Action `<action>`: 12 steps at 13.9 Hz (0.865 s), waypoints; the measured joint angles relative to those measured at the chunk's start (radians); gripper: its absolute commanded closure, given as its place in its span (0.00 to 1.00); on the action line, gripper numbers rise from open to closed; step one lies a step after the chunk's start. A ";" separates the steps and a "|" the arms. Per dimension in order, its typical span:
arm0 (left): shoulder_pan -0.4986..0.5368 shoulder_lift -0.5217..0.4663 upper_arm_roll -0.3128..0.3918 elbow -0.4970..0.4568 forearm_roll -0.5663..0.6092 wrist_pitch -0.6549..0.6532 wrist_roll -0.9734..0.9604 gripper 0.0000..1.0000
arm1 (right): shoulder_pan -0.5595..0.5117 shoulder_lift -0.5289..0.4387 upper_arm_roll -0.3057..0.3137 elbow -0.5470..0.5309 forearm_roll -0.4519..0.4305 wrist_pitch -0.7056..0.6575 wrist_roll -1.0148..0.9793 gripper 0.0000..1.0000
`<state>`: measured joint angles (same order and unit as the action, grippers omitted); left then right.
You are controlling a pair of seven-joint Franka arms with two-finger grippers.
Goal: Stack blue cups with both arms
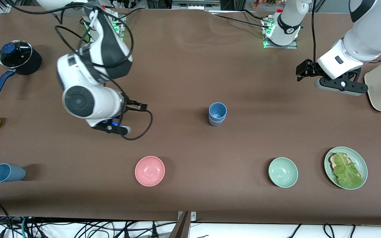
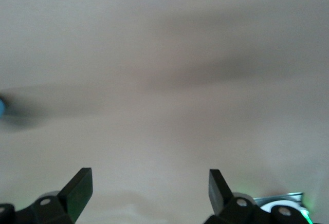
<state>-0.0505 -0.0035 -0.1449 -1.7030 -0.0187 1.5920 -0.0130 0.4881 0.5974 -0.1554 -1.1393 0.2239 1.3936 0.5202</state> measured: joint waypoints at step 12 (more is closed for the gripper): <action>-0.001 0.003 0.001 0.005 0.000 0.000 0.000 0.00 | -0.247 -0.376 -0.036 -0.388 -0.147 0.131 -0.490 0.00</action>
<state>-0.0513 -0.0007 -0.1441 -1.6978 -0.0187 1.5920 -0.0130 0.2416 0.2218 -0.1918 -1.5273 0.0767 1.5245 0.0304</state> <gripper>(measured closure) 0.000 0.000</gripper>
